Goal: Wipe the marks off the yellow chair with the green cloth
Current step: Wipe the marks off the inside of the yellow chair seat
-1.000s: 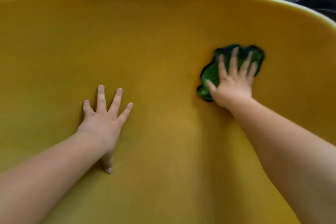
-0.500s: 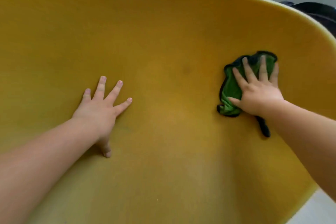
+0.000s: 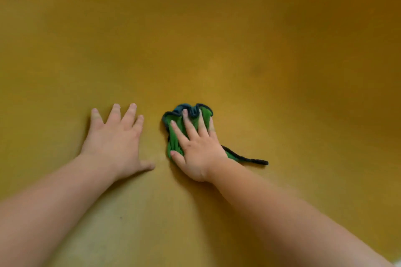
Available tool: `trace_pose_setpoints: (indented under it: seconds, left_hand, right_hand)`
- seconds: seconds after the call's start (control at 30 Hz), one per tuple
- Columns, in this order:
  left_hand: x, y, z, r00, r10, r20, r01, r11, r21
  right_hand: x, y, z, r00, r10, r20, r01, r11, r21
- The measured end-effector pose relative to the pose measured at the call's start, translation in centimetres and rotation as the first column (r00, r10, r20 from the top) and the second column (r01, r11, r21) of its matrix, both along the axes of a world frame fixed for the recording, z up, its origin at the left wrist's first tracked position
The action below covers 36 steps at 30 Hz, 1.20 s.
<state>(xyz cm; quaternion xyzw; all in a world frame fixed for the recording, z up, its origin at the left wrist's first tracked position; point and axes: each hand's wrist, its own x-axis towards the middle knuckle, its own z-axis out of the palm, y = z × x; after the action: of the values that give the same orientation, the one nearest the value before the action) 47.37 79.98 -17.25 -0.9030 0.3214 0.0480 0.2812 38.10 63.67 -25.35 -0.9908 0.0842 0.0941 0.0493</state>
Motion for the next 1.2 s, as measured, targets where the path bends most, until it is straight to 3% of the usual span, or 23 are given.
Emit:
trace_pose_setpoints:
  seconds: [0.1, 0.17, 0.2, 0.27, 0.37, 0.43, 0.57, 0.67, 0.77, 0.83, 0.93, 1.03, 1.1, 1.2]
  left_hand:
    - [-0.9, 2.4, 1.1, 0.997, 0.078, -0.008, -0.078, 0.995, 0.06]
    - [-1.6, 3.0, 1.9, 0.994, 0.103, -0.038, -0.098, 0.988, 0.117]
    - [-2.1, 3.3, 2.4, 0.992, 0.109, -0.061, -0.099, 0.983, 0.153]
    - [-2.9, 4.1, 3.4, 0.988, 0.109, -0.105, -0.082, 0.968, 0.236]
    - [-3.9, 6.3, 5.0, 0.988, 0.094, -0.124, -0.049, 0.944, 0.325]
    - [-4.4, 8.1, 6.2, 0.988, 0.09, -0.123, -0.041, 0.934, 0.354]
    - [-5.3, 11.6, 8.0, 0.989, 0.075, -0.128, -0.028, 0.94, 0.339]
    - [-5.4, 13.6, 8.5, 0.992, 0.029, -0.126, 0.011, 0.952, 0.307]
    - [-5.3, 14.2, 8.9, 0.989, 0.023, -0.144, 0.016, 0.964, 0.264]
    - [-5.3, 14.1, 9.3, 0.989, 0.025, -0.148, 0.01, 0.973, 0.231]
    - [-5.3, 14.6, 9.6, 0.991, -0.011, -0.13, 0.038, 0.978, 0.203]
    - [-5.1, 15.5, 9.7, 0.992, -0.031, -0.122, 0.055, 0.979, 0.199]
    - [-5.1, 16.3, 9.8, 0.992, -0.053, -0.112, 0.072, 0.983, 0.171]
    - [-5.3, 17.4, 9.9, 0.99, -0.1, -0.098, 0.107, 0.992, 0.07]
  right_hand:
    - [-4.9, 3.5, 0.5, 0.925, 0.37, -0.081, -0.362, 0.927, 0.101]
    - [-8.3, 2.5, 1.1, 0.874, 0.471, -0.123, -0.464, 0.882, 0.083]
    - [-9.4, 0.6, 1.4, 0.894, 0.424, -0.142, -0.427, 0.904, 0.017]
    - [-10.0, -5.6, 1.7, 0.981, 0.132, -0.142, -0.159, 0.967, -0.2]
    - [-8.5, -14.8, 3.7, 0.937, -0.349, 0.0, 0.314, 0.844, -0.434]
    - [-6.3, -16.4, 3.8, 0.905, -0.426, 0.022, 0.396, 0.82, -0.412]
    - [-0.2, -9.8, 1.3, 0.89, -0.437, 0.129, 0.454, 0.877, -0.156]
    - [3.1, -3.2, 0.5, 0.936, -0.314, 0.158, 0.323, 0.946, -0.033]
    - [4.0, 5.1, 0.9, 0.994, -0.026, 0.111, 0.014, 0.994, 0.106]
    - [2.9, 10.8, 1.6, 0.974, 0.197, 0.109, -0.216, 0.953, 0.212]
    - [-2.3, 14.5, 2.9, 0.866, 0.486, 0.114, -0.498, 0.823, 0.274]
    - [-8.8, 11.9, 3.8, 0.793, 0.609, -0.02, -0.572, 0.755, 0.321]
    - [-10.2, 7.7, 3.6, 0.848, 0.51, -0.145, -0.471, 0.85, 0.235]
    - [-5.8, -0.2, 2.0, 0.981, 0.092, -0.17, -0.102, 0.994, -0.051]
